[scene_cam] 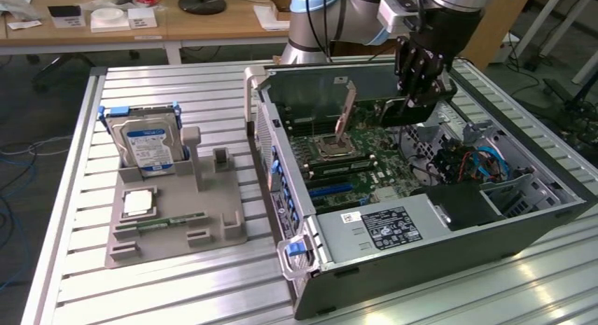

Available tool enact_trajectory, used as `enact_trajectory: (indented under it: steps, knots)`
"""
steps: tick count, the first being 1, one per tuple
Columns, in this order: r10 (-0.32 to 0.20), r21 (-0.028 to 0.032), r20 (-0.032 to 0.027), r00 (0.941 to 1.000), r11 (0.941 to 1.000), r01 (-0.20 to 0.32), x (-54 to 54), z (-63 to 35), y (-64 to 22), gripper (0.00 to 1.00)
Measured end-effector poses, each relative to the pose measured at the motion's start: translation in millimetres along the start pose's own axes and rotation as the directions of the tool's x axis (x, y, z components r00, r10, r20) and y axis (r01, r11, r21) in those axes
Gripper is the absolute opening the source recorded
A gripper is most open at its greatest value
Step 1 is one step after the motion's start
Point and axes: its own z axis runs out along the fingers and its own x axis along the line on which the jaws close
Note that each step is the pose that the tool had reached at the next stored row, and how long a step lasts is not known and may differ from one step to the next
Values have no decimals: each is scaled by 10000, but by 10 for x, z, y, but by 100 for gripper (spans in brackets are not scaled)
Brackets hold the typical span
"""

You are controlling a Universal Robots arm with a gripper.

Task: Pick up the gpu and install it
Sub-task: 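Insert the gpu into the slot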

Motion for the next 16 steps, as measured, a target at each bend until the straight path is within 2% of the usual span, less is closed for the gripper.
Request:
enact_trajectory:
  steps: [16]
  knots:
    - [-1,0,1,10000,10000,1,3,37,1,27]
